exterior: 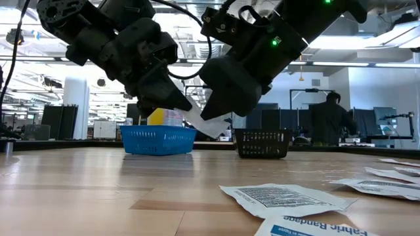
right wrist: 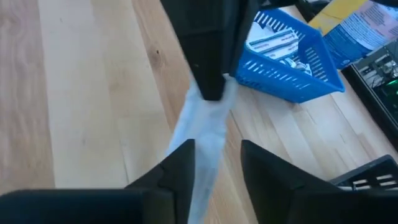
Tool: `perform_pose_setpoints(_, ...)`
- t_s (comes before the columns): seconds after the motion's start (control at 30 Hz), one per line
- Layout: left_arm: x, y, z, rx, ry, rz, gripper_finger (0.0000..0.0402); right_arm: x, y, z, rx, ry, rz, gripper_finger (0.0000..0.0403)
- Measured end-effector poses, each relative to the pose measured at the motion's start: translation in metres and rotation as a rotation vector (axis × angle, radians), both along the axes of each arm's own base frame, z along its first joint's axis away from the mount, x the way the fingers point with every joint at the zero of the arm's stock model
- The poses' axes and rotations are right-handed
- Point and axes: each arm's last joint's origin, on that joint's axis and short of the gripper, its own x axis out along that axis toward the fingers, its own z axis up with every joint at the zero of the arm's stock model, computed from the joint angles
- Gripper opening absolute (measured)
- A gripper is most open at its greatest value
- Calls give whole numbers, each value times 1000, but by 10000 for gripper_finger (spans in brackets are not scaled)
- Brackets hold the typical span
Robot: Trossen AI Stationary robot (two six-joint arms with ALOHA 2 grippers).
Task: Pick & Place First Aid Supplies
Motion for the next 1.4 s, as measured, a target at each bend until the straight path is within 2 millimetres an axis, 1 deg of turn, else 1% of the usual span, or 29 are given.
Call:
perform_pose_setpoints(0.13, -1, -4, 0, 89, -15, -121, 10, 0, 4, 0, 26, 0, 25, 152)
perform_pose_setpoints(0.27, -2, -10, 0, 199, -31, -134, 7, 7, 7, 3, 139, -16, 133, 166)
perform_pose_setpoints(0.37, -3, -15, 0, 251, -41, -163, 6, 10, 4, 3, 169, -21, 145, 169)
perform_pose_setpoints(0.53, -5, -26, 0, 365, -70, -250, 10, 11, -3, 2, 179, -20, 109, 164)
perform_pose_setpoints(0.67, -6, -32, 1, 430, -90, -293, 6, 11, -2, 3, 182, -24, 112, 153)
perform_pose_setpoints(0.73, -6, -32, 1, 449, -92, -279, 7, 11, -1, 3, 187, -30, 116, 148)
perform_pose_setpoints(0.87, -6, -29, 1, 490, -74, -183, 10, 12, 0, 3, 228, -26, 147, 137)
perform_pose_setpoints(1.0, -6, -29, 1, 486, -75, -187, 7, 13, 0, 4, 222, -35, 149, 128)
perform_pose_setpoints(1.17, -6, -29, 1, 485, -75, -188, 8, 13, -1, 4, 206, -38, 137, 103)
perform_pose_setpoints(1.23, -6, -29, 1, 485, -75, -189, 10, 13, -1, 4, 205, -37, 136, 83)
perform_pose_setpoints(1.4, -6, -29, 1, 484, -75, -190, 7, 13, -3, 4, 203, -38, 130, 15)
